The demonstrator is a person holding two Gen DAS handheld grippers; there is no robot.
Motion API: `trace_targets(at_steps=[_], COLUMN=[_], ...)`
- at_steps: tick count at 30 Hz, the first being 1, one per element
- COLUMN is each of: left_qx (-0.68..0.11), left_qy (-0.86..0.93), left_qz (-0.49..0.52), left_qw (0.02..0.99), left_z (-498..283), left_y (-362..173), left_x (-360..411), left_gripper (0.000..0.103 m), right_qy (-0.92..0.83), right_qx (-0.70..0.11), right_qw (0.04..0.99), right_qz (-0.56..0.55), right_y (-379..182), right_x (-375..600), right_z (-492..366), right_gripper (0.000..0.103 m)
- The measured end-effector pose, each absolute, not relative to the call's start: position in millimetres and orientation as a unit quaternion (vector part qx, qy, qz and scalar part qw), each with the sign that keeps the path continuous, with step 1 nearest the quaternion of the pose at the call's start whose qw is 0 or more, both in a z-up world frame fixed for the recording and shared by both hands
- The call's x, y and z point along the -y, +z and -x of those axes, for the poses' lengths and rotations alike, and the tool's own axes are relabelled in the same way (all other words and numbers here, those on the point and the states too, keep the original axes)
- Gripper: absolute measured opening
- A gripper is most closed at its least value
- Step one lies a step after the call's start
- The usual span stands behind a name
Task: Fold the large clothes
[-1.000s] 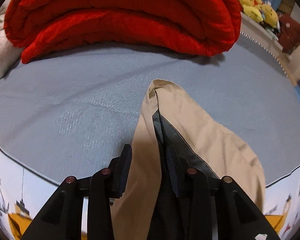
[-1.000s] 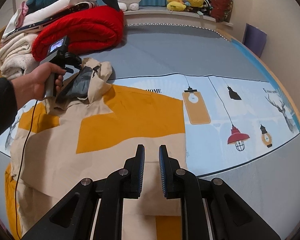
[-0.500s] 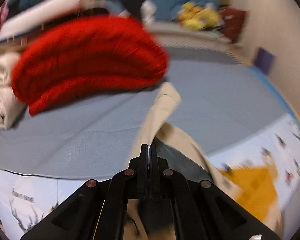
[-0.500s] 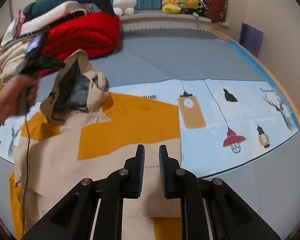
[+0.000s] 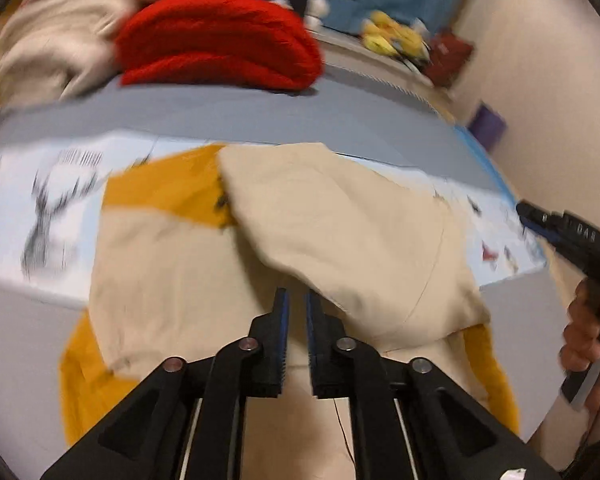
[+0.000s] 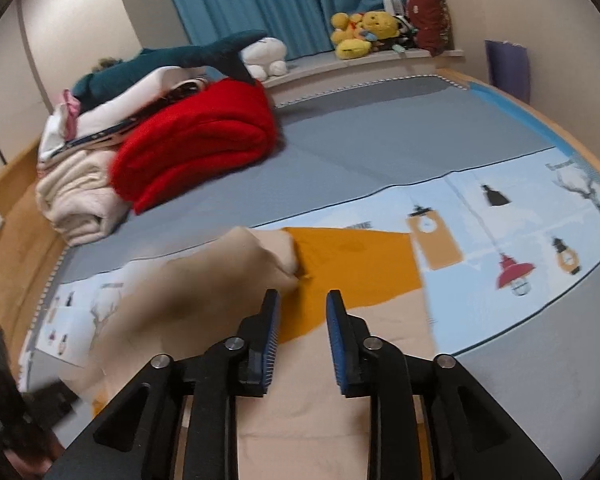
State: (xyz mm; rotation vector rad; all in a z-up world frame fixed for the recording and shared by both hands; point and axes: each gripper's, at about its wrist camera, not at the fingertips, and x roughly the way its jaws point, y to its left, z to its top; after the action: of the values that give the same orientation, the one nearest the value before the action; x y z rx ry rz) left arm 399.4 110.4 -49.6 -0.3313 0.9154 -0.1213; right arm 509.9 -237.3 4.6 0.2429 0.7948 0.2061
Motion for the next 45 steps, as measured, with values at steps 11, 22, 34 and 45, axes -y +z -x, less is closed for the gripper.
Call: trace_targets(at_steps=[11,22,34,45], left_qx=[-0.508,-0.561,-0.587,-0.599], left_qy=[-0.031,-0.062,-0.024,-0.147], left_qz=[0.348,0.383,0.321,0.17], left_qw=[0.787,0.731,0.743,0.769], left_z=[-451,-461,-465,-450], left_y=[-115,-155,-152,-140], left_x=[-170,-152,-147,-51], left_gripper=[0.032,0.007,0.013,0.015], right_qy=[0.142,0.117,0.103,0.072], right_qx=[-0.51,-0.586,-0.599,-0.557], right_qw=[0.835,0.775,0.78,0.813], right_qz=[-0.149,-0.205,-0.15,-0.152], right_y=[-72,-137,-148,-121], right_x=[191,195,176,189], right_z=[-526,-549,-554,-553], right_gripper=[0.033,0.033,0.003,0.012])
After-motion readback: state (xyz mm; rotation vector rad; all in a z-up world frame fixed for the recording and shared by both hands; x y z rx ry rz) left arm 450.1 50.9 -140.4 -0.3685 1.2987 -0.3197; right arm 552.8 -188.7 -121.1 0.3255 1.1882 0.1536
